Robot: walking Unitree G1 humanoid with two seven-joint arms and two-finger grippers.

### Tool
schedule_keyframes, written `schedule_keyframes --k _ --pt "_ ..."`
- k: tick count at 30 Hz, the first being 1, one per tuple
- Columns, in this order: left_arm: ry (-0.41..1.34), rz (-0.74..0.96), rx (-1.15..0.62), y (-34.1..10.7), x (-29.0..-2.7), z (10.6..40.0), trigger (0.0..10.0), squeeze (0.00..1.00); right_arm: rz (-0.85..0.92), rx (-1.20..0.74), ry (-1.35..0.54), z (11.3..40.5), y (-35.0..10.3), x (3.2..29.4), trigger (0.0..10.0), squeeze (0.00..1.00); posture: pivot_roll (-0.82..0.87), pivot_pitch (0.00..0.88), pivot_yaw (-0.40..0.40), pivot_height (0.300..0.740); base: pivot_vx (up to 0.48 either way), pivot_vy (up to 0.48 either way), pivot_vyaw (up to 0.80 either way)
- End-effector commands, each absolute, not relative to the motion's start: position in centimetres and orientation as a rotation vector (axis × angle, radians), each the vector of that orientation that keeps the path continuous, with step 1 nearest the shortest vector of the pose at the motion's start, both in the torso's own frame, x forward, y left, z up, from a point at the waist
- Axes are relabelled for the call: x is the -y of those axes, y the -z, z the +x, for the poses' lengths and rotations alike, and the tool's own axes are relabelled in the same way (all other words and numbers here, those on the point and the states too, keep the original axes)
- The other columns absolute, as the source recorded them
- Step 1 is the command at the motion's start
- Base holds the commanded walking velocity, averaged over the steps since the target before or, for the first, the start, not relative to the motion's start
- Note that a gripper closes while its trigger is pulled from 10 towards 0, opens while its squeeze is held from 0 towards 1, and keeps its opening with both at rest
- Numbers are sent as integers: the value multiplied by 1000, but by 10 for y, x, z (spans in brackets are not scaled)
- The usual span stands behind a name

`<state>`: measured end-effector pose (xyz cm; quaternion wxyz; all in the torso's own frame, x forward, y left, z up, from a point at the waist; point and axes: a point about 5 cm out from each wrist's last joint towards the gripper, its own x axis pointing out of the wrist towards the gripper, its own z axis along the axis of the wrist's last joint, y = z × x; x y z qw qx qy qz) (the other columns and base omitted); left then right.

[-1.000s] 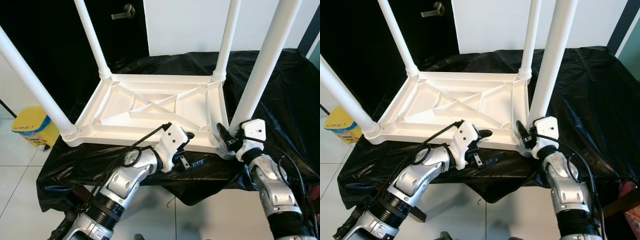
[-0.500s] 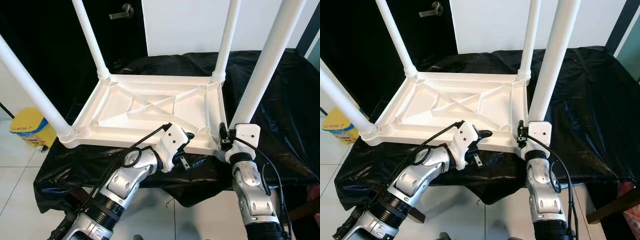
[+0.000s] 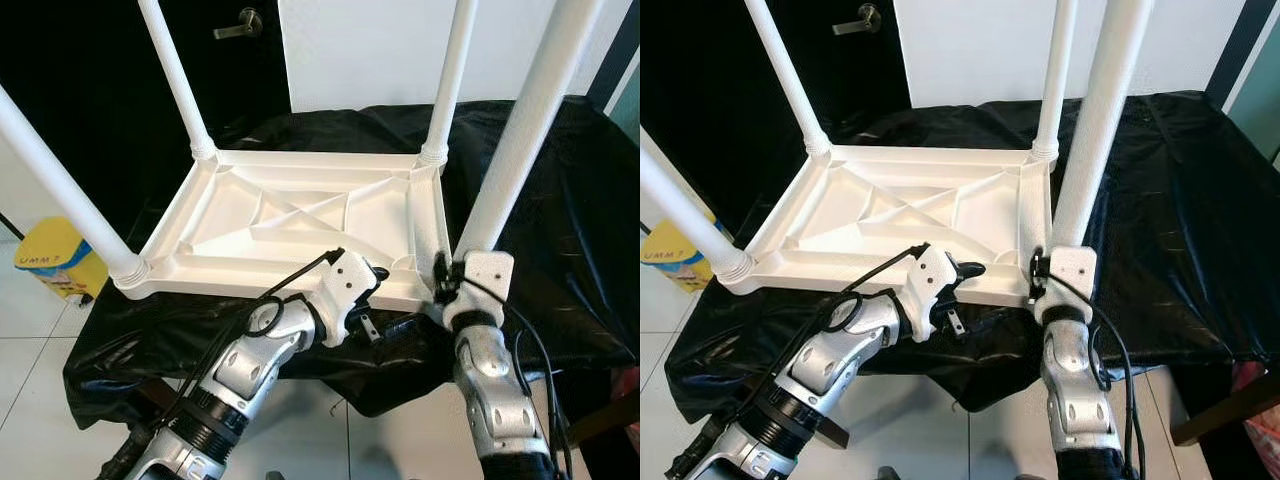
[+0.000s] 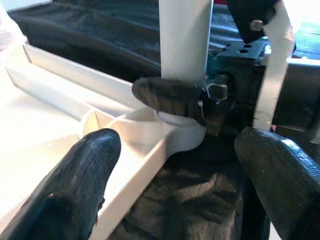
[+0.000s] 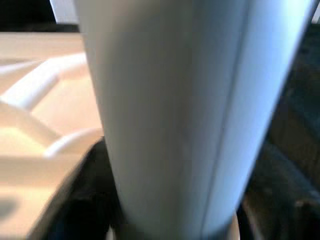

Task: Building children table

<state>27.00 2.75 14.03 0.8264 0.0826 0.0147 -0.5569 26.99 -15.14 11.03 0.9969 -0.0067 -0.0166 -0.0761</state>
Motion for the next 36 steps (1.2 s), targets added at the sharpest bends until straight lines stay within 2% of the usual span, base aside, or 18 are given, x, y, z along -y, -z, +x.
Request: schedule_keyframes --k 1,12,13,14,22,36 --pt "1252 175 -40 -139 -25 263 10000 0 8 56 116 269 -114 147 10000 1000 -187 35 59 740 0 0 0" --pt "1223 171 -15 -142 -27 265 10000 0 -9 127 16 257 -120 159 10000 1000 -186 47 58 740 0 0 0" --pt "1212 167 -5 -143 -28 266 10000 0 -13 136 5 254 -120 161 10000 416 -186 47 58 740 0 0 0" --pt "1194 164 12 -145 -31 267 10000 0 -21 156 -3 251 -121 162 10000 0 -186 47 58 740 0 0 0" --pt "1067 166 137 -152 -46 276 10000 0 -74 285 -11 235 -120 160 10000 0 -185 52 64 740 0 0 0" --pt "801 131 283 -149 -66 284 10000 0 -114 335 19 226 -112 173 10000 0 -175 55 54 740 0 0 0"
